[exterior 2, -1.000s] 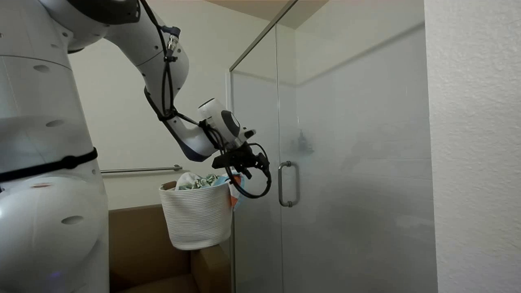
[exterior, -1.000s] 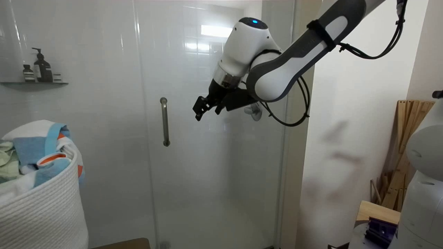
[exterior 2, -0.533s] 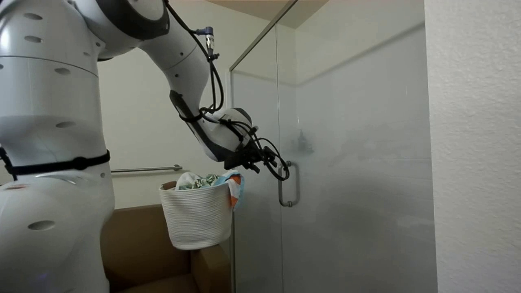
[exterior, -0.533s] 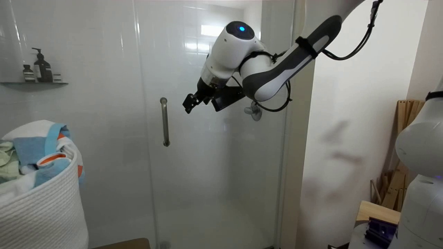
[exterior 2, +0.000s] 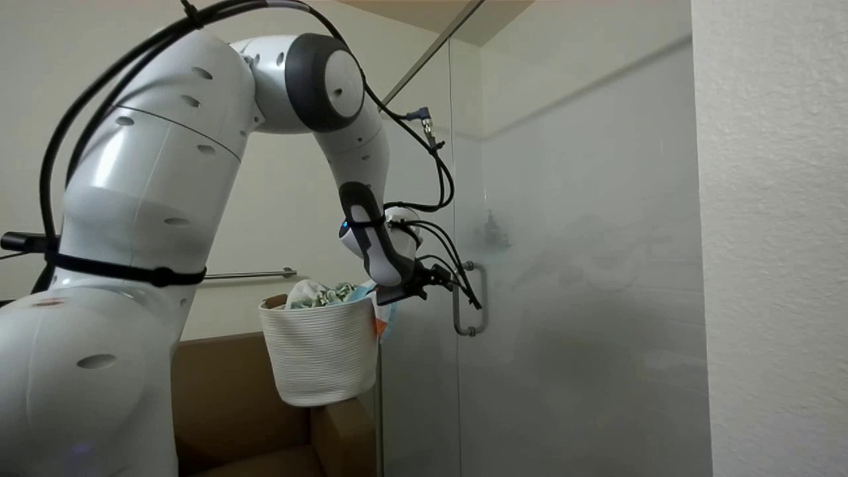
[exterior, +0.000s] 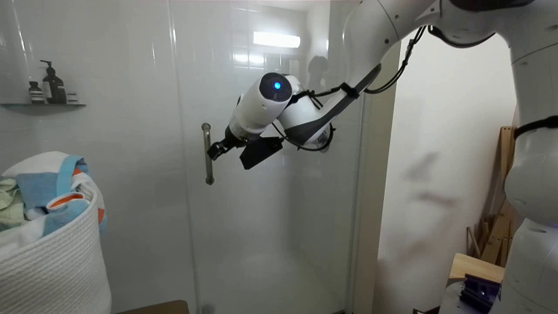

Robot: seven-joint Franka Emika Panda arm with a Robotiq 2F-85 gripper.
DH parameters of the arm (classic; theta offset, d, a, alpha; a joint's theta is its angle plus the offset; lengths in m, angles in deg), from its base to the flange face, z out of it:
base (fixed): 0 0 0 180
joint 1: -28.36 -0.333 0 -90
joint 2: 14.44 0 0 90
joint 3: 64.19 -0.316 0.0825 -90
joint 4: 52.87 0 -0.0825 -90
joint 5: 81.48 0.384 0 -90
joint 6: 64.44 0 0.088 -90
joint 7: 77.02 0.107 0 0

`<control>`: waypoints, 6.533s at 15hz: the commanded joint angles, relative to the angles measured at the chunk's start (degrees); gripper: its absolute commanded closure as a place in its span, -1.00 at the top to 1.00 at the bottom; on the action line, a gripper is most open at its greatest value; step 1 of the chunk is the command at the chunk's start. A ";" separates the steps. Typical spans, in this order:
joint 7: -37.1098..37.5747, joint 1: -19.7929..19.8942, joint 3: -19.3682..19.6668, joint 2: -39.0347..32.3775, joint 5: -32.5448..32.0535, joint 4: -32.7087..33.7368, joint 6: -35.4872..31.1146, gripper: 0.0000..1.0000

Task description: Open the door

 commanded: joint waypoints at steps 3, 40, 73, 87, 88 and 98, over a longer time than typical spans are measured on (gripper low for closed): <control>0.70 -0.47 0.02 -1.76 -0.64 0.66 0.45 1.00; -21.60 3.74 5.49 -26.32 11.91 23.73 -20.89 1.00; -92.37 -9.77 16.95 -12.92 95.99 17.93 -3.15 1.00; -109.02 -15.67 15.46 -27.63 112.94 36.20 -0.47 1.00; -110.66 -15.33 14.15 -28.89 113.83 37.38 -0.79 1.00; -120.17 -10.62 8.43 -26.72 120.08 31.28 -7.52 1.00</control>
